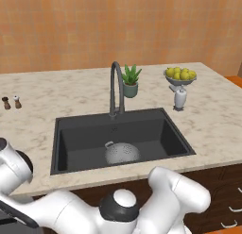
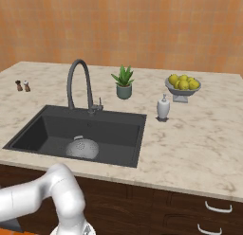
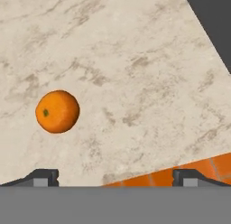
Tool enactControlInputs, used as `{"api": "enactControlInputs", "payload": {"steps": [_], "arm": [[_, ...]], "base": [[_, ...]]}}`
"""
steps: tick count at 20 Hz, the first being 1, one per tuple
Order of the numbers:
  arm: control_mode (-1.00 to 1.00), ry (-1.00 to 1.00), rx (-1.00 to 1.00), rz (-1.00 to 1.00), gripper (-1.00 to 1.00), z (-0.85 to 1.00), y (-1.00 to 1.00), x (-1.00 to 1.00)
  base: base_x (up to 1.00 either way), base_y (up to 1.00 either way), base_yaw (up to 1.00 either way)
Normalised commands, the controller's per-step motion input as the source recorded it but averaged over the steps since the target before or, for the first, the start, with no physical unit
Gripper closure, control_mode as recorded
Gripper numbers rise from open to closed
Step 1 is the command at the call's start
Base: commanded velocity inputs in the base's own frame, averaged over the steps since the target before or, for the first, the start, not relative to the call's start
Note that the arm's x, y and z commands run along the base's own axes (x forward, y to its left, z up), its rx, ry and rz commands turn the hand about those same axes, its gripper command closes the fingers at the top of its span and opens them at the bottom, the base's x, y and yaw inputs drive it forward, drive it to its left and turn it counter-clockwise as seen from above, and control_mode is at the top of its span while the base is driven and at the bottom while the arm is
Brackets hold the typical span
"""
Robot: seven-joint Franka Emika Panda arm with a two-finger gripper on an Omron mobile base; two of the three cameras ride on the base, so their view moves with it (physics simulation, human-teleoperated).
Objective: Put the colander in the sink, put the tangerine in the colander, and turn on the sink faucet and pour water over the colander.
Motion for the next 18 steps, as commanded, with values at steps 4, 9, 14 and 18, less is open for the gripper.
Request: {"api": "enactControlInputs", "payload": {"steps": [4,9,14,18], "arm": [[-1.0,0.17,-0.06,-0.01,-1.0,0.0,0.09,0.17],[-1.0,0.12,-0.15,0.0,-1.0,0.0,0.09,0.24],[-1.0,0.0,-0.14,0.0,-1.0,-0.02,0.22,0.11],[-1.0,0.0,-0.07,0.0,-1.0,-0.01,0.27,0.15]], "base": [[0.0,0.0,0.0],[0.0,0.0,0.0],[0.0,0.0,0.0],[0.0,0.0,0.0]]}}
